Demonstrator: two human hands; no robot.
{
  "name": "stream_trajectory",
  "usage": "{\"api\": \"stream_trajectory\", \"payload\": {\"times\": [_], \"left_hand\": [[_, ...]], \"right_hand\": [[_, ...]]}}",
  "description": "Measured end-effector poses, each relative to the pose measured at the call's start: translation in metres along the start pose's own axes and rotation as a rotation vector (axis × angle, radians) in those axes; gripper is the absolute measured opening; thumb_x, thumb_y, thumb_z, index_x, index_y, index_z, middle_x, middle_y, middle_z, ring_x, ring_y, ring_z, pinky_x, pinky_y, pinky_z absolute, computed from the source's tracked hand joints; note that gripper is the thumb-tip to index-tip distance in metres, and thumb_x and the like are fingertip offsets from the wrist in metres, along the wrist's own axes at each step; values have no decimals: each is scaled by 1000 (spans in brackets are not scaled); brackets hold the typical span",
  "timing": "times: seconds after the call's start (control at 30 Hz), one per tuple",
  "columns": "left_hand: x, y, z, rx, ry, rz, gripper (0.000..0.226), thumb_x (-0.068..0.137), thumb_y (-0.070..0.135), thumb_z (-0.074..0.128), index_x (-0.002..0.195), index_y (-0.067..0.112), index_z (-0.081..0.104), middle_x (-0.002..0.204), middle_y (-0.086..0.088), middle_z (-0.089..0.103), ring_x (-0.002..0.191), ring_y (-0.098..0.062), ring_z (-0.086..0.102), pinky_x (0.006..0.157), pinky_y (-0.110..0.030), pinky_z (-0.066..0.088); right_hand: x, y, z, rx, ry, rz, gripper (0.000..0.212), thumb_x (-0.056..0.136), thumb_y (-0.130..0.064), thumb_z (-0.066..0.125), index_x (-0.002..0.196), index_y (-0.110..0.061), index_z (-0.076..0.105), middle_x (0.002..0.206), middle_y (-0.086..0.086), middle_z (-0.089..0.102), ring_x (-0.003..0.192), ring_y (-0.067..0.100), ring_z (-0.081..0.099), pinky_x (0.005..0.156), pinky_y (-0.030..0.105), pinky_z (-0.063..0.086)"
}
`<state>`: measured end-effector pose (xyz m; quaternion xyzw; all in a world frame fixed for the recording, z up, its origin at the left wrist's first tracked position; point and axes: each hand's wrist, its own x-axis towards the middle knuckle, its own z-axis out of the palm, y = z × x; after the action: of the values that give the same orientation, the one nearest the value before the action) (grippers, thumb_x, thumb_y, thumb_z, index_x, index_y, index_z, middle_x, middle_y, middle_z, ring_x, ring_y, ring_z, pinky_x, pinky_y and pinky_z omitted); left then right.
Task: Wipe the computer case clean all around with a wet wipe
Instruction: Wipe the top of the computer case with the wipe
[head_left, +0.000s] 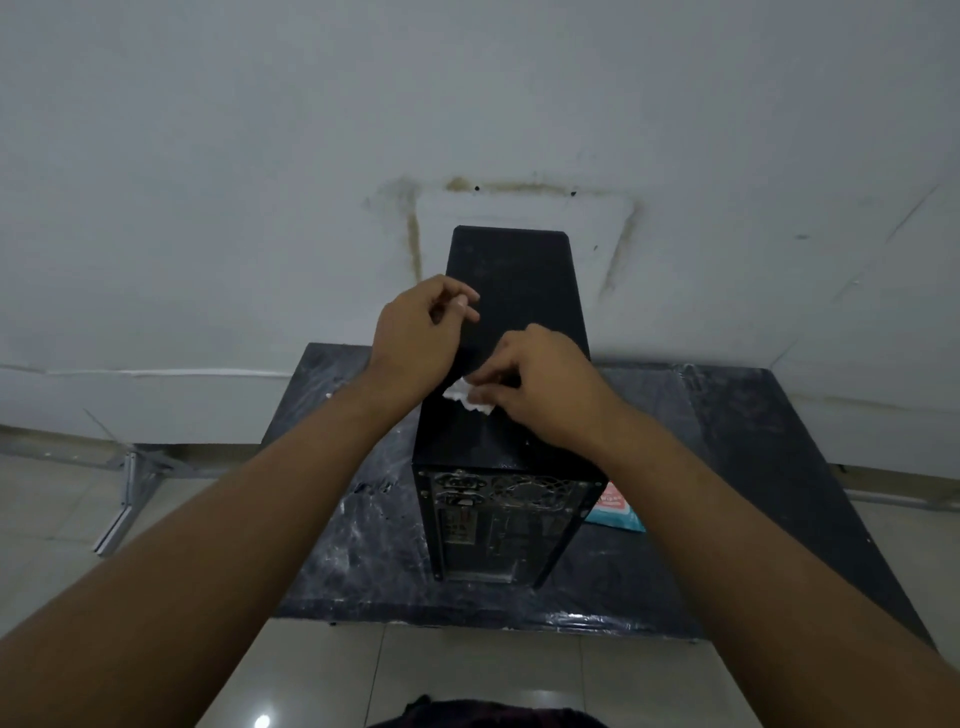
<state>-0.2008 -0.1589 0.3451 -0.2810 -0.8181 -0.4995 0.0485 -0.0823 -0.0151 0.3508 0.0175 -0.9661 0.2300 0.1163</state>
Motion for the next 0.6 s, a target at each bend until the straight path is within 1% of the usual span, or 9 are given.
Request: {"api": "stream_trajectory", "payload": {"times": [0.17, 0.2, 0.27, 0.3, 0.4, 0.43, 0.53, 0.57, 0.6], "left_hand": [[8, 3, 18, -7, -154, 74, 19, 107, 19, 58, 105, 28, 74, 91, 16, 77, 91, 2, 70, 77, -7, 47], [8, 1, 21, -9, -171, 81, 20, 107, 17, 58, 104, 29, 73, 90, 16, 77, 90, 2, 70, 78, -8, 48], [8, -2, 24, -12, -157, 70, 22, 108, 15, 56, 102, 28, 73, 89, 15, 76, 87, 3, 69, 75, -5, 46], [7, -3, 24, -16, -137, 59, 22, 108, 15, 55, 103, 27, 73, 89, 15, 76, 87, 4, 69, 74, -4, 44], [5, -5, 23, -30, -98, 37, 22, 108, 14, 55, 103, 25, 73, 90, 14, 76, 89, 5, 68, 74, -3, 43], [3, -5, 23, -38, -90, 36, 21, 108, 14, 54, 103, 25, 72, 90, 14, 76, 89, 4, 68, 75, -3, 44], [2, -8, 22, -62, -67, 30, 21, 109, 14, 54, 103, 24, 72, 89, 12, 75, 88, 0, 69, 75, -5, 45], [2, -8, 23, -58, -66, 27, 21, 109, 14, 54, 103, 24, 71, 89, 12, 75, 88, 0, 68, 73, -4, 44], [3, -9, 23, -49, -71, 23, 21, 109, 14, 54, 102, 25, 72, 88, 13, 75, 87, 0, 68, 72, -4, 43]], "right_hand": [[3, 22, -4, -8, 222, 218, 16, 89, -43, 82, 104, -37, 85, 94, -16, 74, 95, 17, 64, 84, 40, 56], [1, 22, -4, -12, 187, 171, 15, 89, -41, 83, 103, -37, 85, 94, -17, 72, 94, 15, 61, 85, 37, 55], [-4, 14, -3, 34, 44, 26, 13, 89, -37, 84, 102, -37, 85, 92, -22, 68, 91, 6, 53, 85, 22, 46], [-7, 13, -3, 54, 19, 21, 13, 89, -38, 84, 102, -39, 85, 91, -23, 67, 91, 4, 52, 85, 20, 44], [-8, 24, -6, -29, 217, 206, 13, 90, -39, 82, 102, -39, 85, 94, -17, 71, 95, 13, 58, 85, 39, 54], [-8, 24, -7, -54, 246, 232, 12, 90, -36, 82, 102, -37, 85, 94, -16, 72, 94, 15, 60, 84, 42, 55], [-7, 13, -7, 29, 43, 33, 13, 90, -36, 83, 103, -38, 85, 94, -18, 72, 92, 9, 56, 84, 32, 52], [-6, 12, -8, 40, 20, 18, 13, 89, -38, 84, 102, -39, 85, 93, -19, 72, 91, 8, 58, 83, 32, 52], [-2, 16, -10, 24, 67, 69, 13, 88, -40, 84, 101, -40, 85, 93, -19, 72, 90, 9, 61, 83, 36, 54]]}}
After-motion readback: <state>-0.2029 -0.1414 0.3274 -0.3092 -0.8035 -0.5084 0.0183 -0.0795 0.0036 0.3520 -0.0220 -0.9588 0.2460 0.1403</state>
